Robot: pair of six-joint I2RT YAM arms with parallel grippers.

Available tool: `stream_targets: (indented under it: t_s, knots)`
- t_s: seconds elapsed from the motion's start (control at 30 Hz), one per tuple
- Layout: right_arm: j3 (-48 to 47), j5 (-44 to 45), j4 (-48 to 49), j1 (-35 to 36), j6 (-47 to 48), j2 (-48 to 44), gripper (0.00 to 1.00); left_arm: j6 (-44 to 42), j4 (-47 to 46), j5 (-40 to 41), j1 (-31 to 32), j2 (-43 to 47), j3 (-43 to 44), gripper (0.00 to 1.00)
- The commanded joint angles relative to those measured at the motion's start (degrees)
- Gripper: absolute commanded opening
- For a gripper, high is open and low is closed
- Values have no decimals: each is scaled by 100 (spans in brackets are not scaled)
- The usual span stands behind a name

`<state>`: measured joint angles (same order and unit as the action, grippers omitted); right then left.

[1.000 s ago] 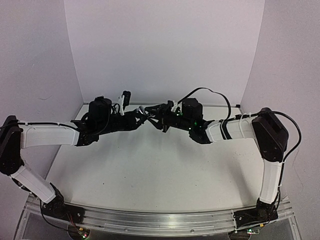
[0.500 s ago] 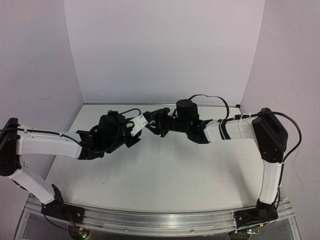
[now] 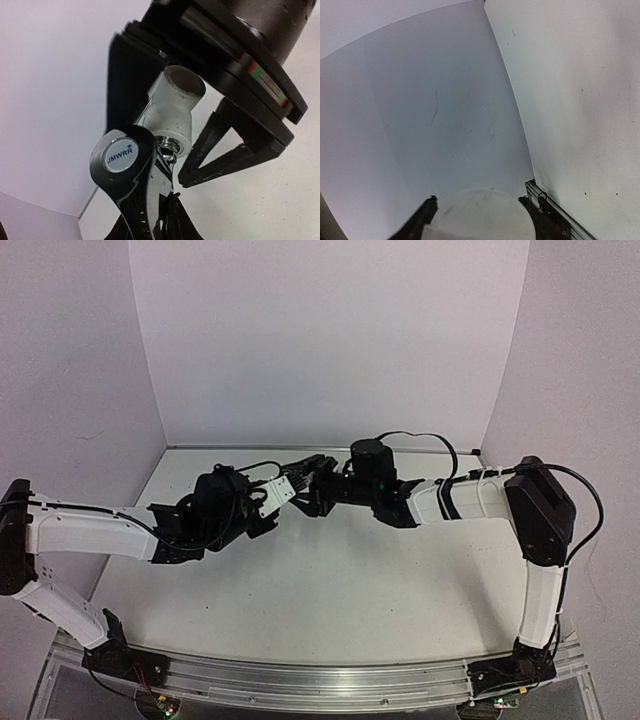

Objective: Install the water faucets

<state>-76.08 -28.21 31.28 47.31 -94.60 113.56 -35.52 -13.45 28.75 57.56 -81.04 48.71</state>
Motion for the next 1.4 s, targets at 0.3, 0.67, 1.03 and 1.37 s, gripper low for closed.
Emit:
stream_targets:
  t_s: [0.3, 0.67, 1.03, 1.37]
  knots:
    - [1300, -81, 515, -317, 1612, -1240, 98, 3608, 821, -2331, -1364, 1101, 220, 0]
    - [225, 88, -3785, -394, 10945, -2158, 98, 4819, 2215, -7854, -2547, 948, 868, 0]
    - [-551, -2551, -3810, -416, 9602, -1840, 87, 4656, 2224, -8861, -2548, 698, 928, 0]
    - [-444, -3292, -3198, -374, 8345, -1390, 71, 4548, 2218, -8715, -2548, 625, 1076, 0]
